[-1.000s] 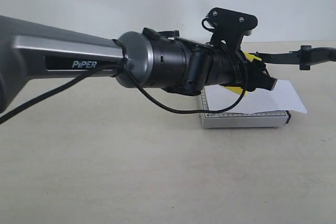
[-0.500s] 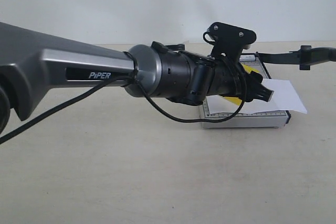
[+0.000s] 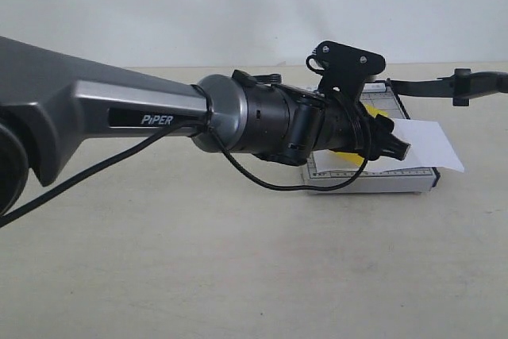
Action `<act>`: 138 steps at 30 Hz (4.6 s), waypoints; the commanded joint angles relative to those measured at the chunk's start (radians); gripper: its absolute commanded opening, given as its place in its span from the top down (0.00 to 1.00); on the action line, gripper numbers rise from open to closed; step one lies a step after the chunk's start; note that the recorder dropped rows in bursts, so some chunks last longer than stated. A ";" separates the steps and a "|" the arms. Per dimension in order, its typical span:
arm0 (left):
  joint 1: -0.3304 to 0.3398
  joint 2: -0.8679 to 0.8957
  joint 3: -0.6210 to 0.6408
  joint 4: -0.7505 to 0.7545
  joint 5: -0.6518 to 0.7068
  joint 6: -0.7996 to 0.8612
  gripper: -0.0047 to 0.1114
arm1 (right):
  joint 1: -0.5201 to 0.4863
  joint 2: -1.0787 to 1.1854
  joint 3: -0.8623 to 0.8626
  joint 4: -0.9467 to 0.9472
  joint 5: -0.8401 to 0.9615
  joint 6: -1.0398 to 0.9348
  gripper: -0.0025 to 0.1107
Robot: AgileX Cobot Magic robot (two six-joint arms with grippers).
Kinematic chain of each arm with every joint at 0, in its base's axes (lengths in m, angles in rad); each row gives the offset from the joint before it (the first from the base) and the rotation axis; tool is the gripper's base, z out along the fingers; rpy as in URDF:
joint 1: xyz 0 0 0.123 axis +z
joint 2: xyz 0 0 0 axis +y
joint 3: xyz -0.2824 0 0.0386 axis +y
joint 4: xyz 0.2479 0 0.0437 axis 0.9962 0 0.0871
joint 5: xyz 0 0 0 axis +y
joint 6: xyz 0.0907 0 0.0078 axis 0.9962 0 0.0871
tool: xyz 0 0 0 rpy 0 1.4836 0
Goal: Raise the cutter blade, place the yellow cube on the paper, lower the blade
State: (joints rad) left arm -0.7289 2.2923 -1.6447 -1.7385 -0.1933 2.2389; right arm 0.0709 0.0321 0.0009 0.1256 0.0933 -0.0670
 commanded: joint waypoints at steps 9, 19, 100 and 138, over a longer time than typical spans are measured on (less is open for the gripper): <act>-0.002 -0.001 -0.008 -0.006 0.010 0.005 0.92 | -0.002 -0.001 -0.001 -0.003 -0.007 0.001 0.98; -0.001 -0.001 -0.008 -0.006 0.010 0.005 0.70 | -0.002 -0.001 -0.001 -0.003 -0.007 0.001 0.98; -0.002 -1.924 1.425 0.125 0.004 -0.388 0.92 | -0.002 0.076 -0.173 -0.008 0.084 0.327 0.30; -0.002 -1.924 1.425 0.125 0.007 -0.331 0.92 | -0.002 1.419 -1.271 -0.140 0.935 -0.008 0.39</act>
State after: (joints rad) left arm -0.7289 0.3727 -0.2245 -1.6182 -0.1938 1.8989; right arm 0.0709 1.4372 -1.2624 0.0361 1.0195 -0.0639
